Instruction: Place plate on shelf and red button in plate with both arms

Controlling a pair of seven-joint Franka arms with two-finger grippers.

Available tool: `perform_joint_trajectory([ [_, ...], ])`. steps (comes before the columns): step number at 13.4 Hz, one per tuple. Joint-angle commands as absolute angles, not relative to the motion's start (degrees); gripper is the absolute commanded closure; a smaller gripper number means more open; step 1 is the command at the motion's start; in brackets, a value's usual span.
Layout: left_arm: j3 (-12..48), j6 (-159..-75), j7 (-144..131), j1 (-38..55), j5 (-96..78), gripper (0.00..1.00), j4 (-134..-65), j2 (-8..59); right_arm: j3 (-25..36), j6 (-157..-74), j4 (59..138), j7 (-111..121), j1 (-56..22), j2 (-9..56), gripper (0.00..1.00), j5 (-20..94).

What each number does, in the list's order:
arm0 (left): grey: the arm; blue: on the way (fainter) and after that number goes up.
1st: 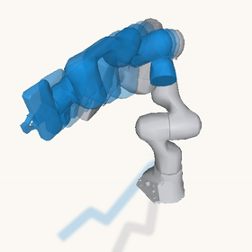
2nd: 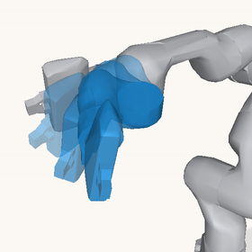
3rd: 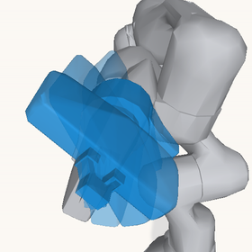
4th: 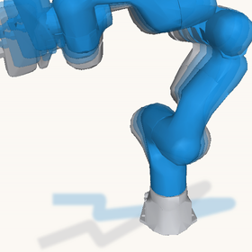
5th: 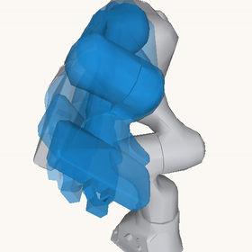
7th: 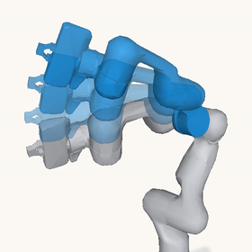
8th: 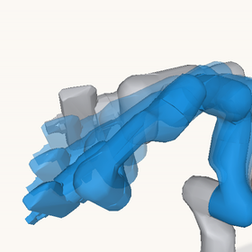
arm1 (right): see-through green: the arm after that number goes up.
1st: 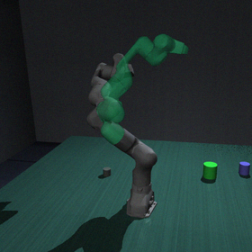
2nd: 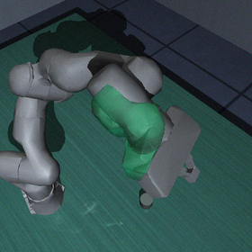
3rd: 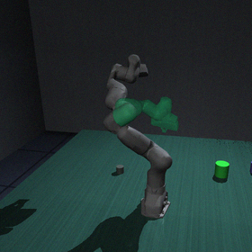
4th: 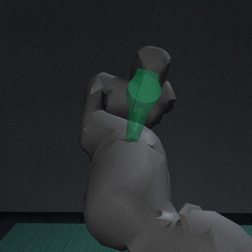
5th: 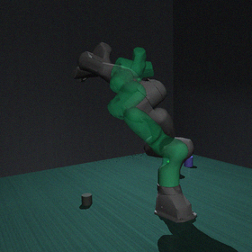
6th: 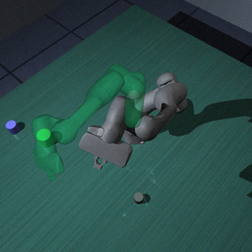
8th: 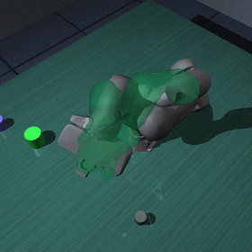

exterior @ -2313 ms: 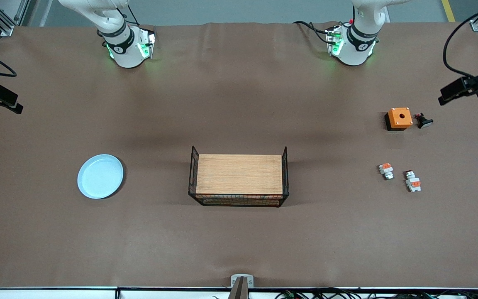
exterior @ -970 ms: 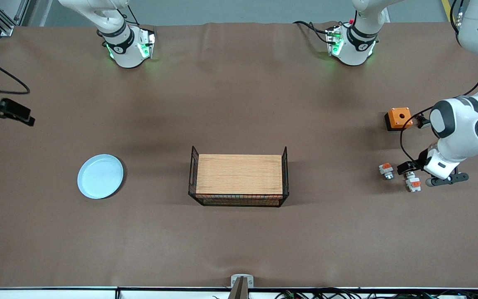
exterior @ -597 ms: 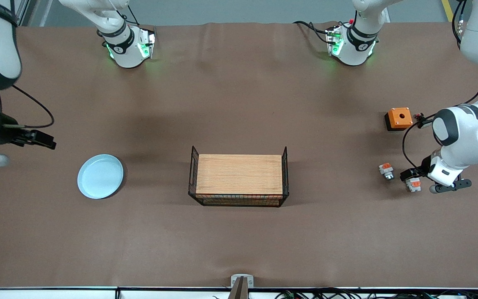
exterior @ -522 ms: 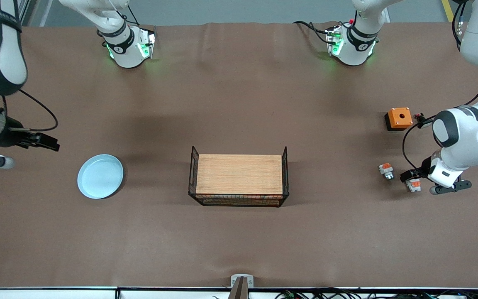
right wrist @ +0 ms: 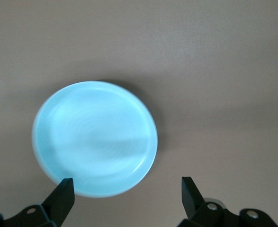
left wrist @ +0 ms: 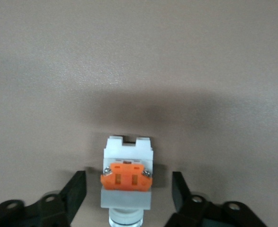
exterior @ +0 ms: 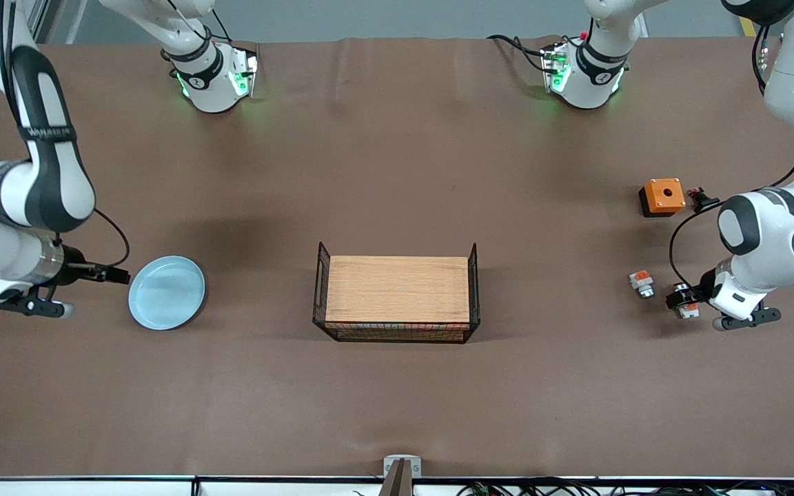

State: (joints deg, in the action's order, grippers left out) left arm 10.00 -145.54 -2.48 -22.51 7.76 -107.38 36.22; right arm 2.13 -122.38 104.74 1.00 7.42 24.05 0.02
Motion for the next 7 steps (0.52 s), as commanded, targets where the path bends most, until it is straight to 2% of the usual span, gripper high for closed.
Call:
perform_joint_trajectory([
  [1,10.2,-145.3,-2.5,-22.9,9.1,0.64,-105.8,37.2,1.3,-126.0,103.5,3.3,9.6,27.8,0.0,-0.5],
  [2,10.2,-145.2,-2.5,-22.9,9.2,0.86,-105.8,36.8,1.3,-127.0,103.5,3.3,9.7,28.7,0.0,-0.3],
  [3,10.2,-145.1,-2.7,-22.9,9.2,0.98,-105.8,36.6,1.3,-127.9,103.5,3.3,9.8,30.0,0.0,-0.1],
  [7,11.2,-139.8,-3.1,-22.4,9.1,1.0,-105.7,30.9,1.3,-129.7,103.4,3.3,10.4,33.7,0.04,0.0],
])
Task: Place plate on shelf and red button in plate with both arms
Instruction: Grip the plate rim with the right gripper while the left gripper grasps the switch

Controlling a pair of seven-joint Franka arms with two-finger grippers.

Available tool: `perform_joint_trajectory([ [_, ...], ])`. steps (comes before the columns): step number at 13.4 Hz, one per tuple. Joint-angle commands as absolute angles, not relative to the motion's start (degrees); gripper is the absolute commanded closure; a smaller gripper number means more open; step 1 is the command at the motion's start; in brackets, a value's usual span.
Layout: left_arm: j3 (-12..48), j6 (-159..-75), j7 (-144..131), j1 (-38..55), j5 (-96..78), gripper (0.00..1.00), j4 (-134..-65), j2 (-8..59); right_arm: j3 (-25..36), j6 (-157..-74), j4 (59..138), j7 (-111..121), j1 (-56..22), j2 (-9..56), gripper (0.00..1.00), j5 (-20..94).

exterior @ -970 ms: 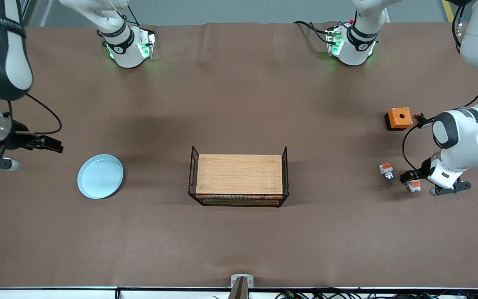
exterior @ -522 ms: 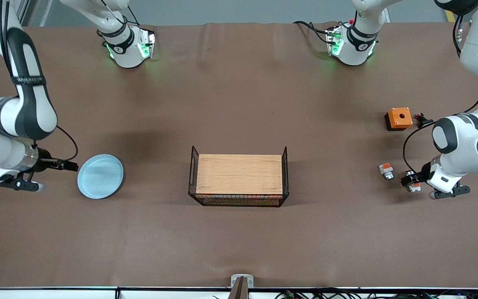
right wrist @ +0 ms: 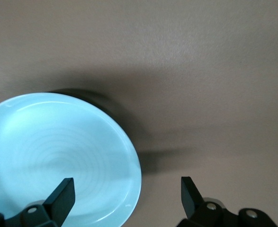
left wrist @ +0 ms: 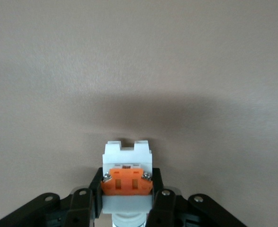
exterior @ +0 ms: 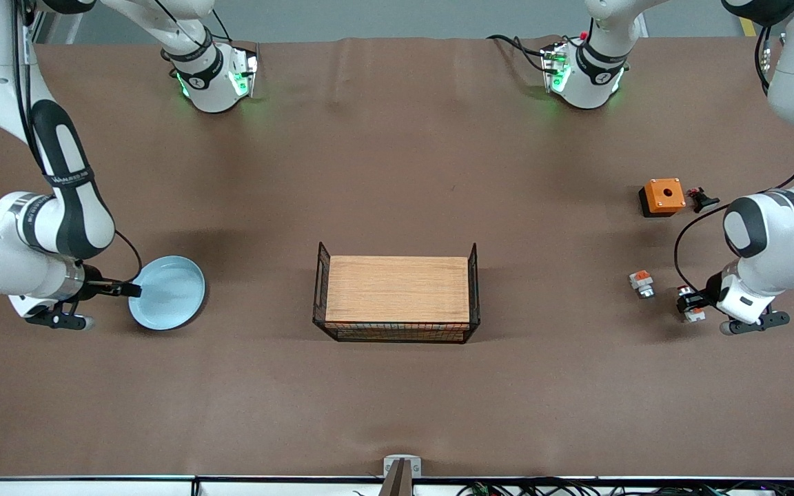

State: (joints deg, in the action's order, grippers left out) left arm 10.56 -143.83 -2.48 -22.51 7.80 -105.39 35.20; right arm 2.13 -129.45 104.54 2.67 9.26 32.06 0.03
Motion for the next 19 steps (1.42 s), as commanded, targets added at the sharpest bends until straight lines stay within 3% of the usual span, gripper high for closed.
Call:
perform_joint_trajectory([
  [1,12.2,-138.4,-3.0,-22.5,9.1,1.0,-105.8,28.9,1.2,-129.7,103.5,3.3,10.4,34.2,0.06,0.1],
  [7,18.2,-123.3,-4.7,-22.5,8.0,0.99,-100.6,22.2,1.1,-129.3,103.5,3.2,10.1,35.1,0.48,0.1],
  [10,22.0,-111.7,-11.5,-22.5,8.1,0.99,-94.7,21.0,1.1,-129.5,103.5,3.3,10.1,35.8,0.52,0.1],
  [12,24.8,-106.5,-16.6,-22.5,8.2,0.99,-92.0,20.1,1.1,-129.3,103.5,3.5,10.0,35.8,0.64,0.1],
  [17,29.7,-104.3,-24.7,-22.4,8.1,0.99,-89.9,19.4,1.1,-129.5,103.4,7.7,10.6,35.8,0.91,0.2],
  [19,30.9,-104.3,-28.6,-22.4,8.2,0.99,-90.0,19.4,1.0,-129.2,103.2,9.0,10.7,35.7,0.97,0.9],
])
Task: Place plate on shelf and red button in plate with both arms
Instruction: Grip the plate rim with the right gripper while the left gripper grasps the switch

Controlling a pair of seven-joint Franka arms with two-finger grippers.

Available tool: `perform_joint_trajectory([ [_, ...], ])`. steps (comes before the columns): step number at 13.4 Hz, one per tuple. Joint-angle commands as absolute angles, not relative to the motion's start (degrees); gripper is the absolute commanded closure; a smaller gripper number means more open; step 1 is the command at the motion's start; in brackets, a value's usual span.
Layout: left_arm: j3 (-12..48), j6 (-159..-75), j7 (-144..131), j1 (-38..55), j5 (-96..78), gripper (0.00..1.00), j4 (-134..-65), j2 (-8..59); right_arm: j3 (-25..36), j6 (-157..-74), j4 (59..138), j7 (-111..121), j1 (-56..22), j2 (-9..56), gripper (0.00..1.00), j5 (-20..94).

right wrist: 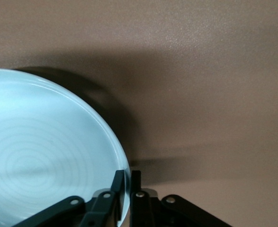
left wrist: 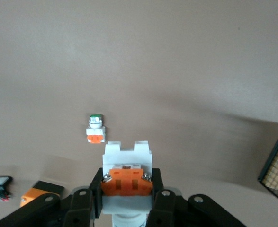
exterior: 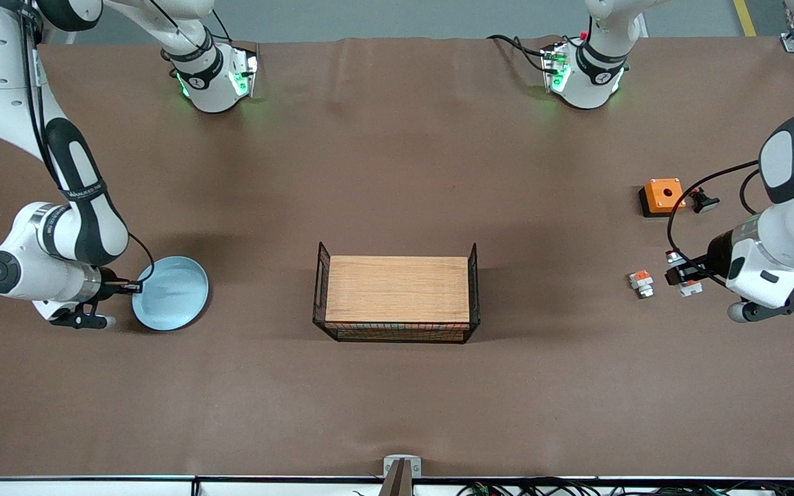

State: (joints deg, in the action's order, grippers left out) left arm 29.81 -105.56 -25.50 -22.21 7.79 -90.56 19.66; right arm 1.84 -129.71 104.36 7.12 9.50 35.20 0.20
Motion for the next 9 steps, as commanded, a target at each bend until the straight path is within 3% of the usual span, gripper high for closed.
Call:
perform_joint_trajectory([
  [1,31.5,-104.3,-29.2,-22.4,8.1,0.99,-90.0,19.4,1.0,-129.1,103.1,9.1,10.6,35.4,0.97,2.0],
  [4,33.0,-102.6,-33.0,-22.5,8.3,0.99,-90.0,19.2,0.9,-128.8,103.1,9.1,10.5,33.6,0.97,5.4],
  [9,33.1,-101.6,-32.3,-22.4,9.2,0.99,-90.0,18.7,0.9,-121.1,103.0,8.1,8.9,26.1,0.96,5.5],
])
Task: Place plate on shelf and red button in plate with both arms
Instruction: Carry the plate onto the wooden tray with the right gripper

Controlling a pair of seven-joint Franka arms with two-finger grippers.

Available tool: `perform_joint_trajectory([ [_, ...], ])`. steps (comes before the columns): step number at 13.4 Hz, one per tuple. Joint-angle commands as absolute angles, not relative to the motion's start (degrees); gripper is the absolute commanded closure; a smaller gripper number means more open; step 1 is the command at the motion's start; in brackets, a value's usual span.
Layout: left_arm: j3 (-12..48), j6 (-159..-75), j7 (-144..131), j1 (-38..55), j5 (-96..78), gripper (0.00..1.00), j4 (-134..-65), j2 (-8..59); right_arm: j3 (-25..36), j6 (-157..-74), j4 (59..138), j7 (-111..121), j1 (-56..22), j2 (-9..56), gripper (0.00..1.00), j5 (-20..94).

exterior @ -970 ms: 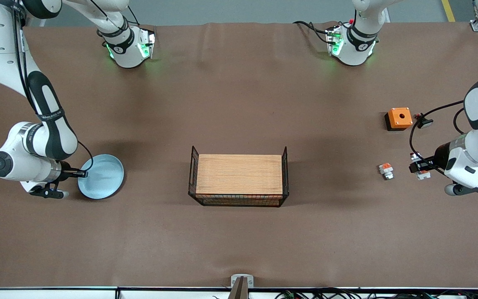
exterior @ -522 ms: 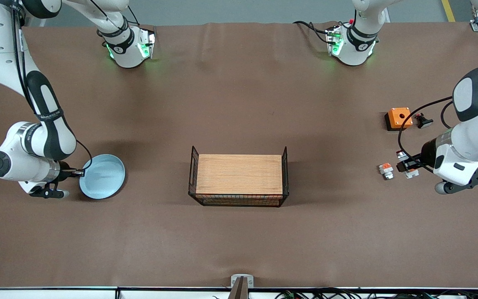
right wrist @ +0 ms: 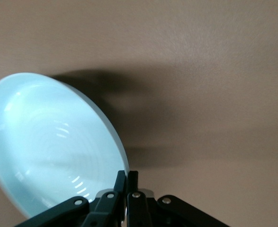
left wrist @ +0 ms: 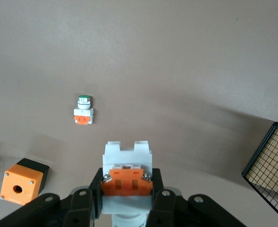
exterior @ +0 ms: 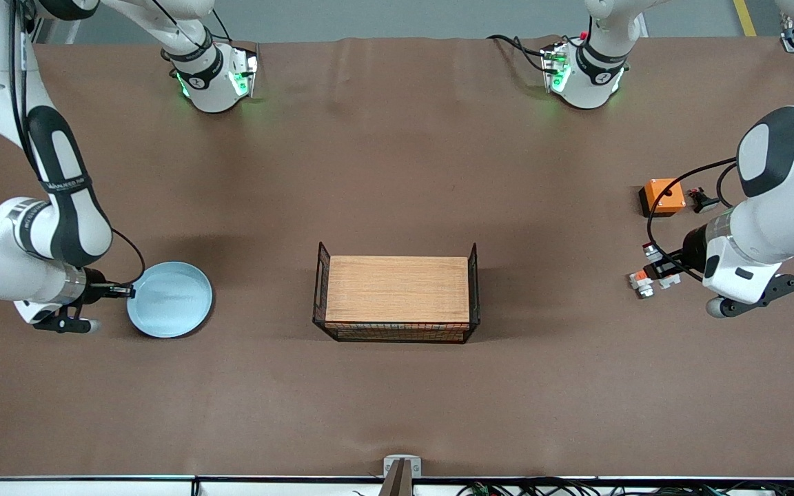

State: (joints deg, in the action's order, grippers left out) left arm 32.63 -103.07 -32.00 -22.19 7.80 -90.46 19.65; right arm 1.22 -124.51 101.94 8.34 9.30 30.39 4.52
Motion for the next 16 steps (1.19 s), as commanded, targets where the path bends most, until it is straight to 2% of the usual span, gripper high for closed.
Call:
perform_joint_trajectory([
  [1,33.1,-101.6,-32.2,-22.4,9.2,0.99,-90.0,18.7,0.9,-118.1,103.0,6.4,8.2,23.9,0.96,5.6],
  [7,33.0,-103.8,-31.8,-19.7,12.0,0.99,-89.8,20.7,0.9,-95.8,101.3,-19.2,-0.9,7.5,0.96,5.4],
  [11,33.1,-104.9,-31.6,-19.7,12.1,0.99,-89.9,21.1,0.6,-81.0,92.6,-45.2,-12.1,5.7,0.96,5.7],
  [13,33.1,-104.9,-30.9,-19.7,12.2,0.99,-89.9,21.1,0.7,-79.0,89.1,-61.0,-19.6,5.3,0.99,8.9],
  [16,33.0,-105.3,-30.7,-19.2,12.2,0.99,-89.9,21.2,0.9,-81.5,85.7,-81.1,-29.4,5.8,1.0,12.4],
])
